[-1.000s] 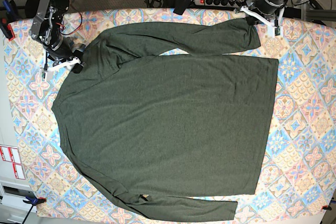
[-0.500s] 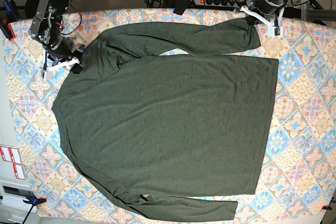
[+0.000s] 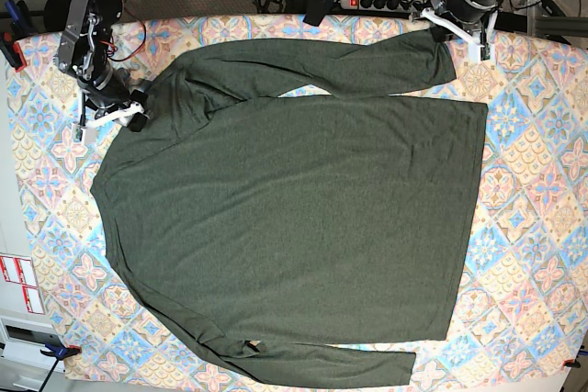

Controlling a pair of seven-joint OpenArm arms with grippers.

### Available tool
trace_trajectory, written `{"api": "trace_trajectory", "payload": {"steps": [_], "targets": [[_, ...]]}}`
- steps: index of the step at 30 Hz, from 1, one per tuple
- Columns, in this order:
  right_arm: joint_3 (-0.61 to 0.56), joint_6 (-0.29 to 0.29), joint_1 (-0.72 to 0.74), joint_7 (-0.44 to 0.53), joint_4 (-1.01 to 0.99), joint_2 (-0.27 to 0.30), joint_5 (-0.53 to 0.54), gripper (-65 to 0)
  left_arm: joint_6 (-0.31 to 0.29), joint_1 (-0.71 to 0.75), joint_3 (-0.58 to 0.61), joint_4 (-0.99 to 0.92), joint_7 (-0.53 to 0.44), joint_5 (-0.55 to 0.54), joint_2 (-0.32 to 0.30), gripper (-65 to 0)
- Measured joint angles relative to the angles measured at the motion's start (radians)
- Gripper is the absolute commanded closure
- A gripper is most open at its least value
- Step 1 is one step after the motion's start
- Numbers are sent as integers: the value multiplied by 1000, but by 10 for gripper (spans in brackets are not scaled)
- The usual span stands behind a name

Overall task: Fold the T-shirt properly
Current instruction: 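Grasp the shoulder corners with the right and left grippers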

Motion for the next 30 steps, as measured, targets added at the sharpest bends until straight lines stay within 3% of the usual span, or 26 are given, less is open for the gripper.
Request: {"api": "trace_trajectory", "payload": {"steps": [4, 18, 21, 26, 30], "targets": [[-3, -6, 0, -6, -2, -2, 66, -264, 0, 0, 0, 0, 0, 0, 0, 0], [-79, -6, 9, 9, -1, 0, 59, -254, 0, 0, 0, 0, -1, 0, 0, 0], [-78, -6, 9, 9, -3, 0, 59, -185, 0, 0, 0, 0, 0, 0, 0, 0], [-76, -6, 6, -5, -10, -3, 73, -9, -1, 4, -15, 1, 0, -1, 1, 0], [-63, -1, 5, -16, -8, -4, 74, -2, -1, 8, -33, 1, 0, -1, -14, 0]]}}
